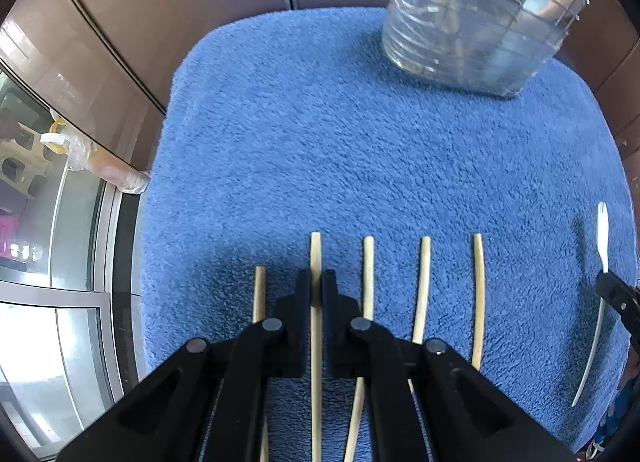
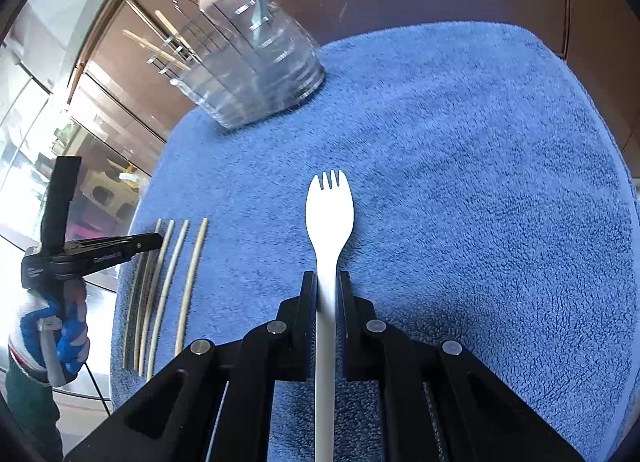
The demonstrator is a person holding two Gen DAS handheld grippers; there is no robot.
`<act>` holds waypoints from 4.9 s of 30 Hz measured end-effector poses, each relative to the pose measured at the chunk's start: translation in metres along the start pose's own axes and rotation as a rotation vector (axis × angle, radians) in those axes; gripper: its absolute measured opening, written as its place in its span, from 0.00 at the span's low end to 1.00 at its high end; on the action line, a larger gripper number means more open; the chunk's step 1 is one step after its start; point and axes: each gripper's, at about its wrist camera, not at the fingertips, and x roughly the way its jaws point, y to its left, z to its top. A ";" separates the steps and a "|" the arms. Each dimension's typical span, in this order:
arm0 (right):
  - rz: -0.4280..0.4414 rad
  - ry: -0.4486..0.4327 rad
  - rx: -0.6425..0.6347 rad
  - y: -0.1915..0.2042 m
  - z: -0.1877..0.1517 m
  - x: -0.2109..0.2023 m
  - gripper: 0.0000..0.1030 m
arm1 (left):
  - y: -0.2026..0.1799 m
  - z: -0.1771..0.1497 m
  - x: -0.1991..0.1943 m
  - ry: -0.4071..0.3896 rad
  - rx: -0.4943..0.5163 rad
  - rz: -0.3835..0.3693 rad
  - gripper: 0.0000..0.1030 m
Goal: Organize utensils
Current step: 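Lower the right gripper onto the white spork handle while the left closes on a chopstick, then lift the spork with the right gripper while the left lifts the chopstick toward the holder, then drop the spork into the wire holder with the right gripper while the left drops the chopstick in, then withdraw both open grippers from the holder back over the towel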
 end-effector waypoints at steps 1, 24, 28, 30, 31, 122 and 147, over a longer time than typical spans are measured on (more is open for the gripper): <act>0.003 -0.007 -0.003 0.002 0.000 -0.002 0.09 | 0.002 -0.001 -0.003 -0.010 -0.007 -0.002 0.04; 0.139 -0.244 -0.113 0.032 -0.009 -0.065 0.09 | 0.043 -0.017 -0.098 -0.304 -0.136 -0.144 0.04; 0.154 -0.303 -0.136 0.042 -0.006 -0.072 0.09 | 0.045 -0.019 -0.120 -0.400 -0.131 -0.165 0.04; 0.151 -0.337 -0.164 0.050 -0.003 -0.078 0.09 | 0.045 -0.019 -0.131 -0.435 -0.134 -0.188 0.04; 0.148 -0.351 -0.177 0.053 -0.001 -0.080 0.09 | 0.045 -0.018 -0.137 -0.453 -0.138 -0.205 0.04; -0.117 -0.793 -0.204 0.075 -0.107 -0.216 0.75 | 0.001 -0.147 -0.240 -0.841 -0.145 -0.016 0.60; -0.056 -0.688 -0.179 0.070 -0.105 -0.201 0.75 | 0.022 -0.146 -0.214 -0.724 -0.142 -0.055 0.62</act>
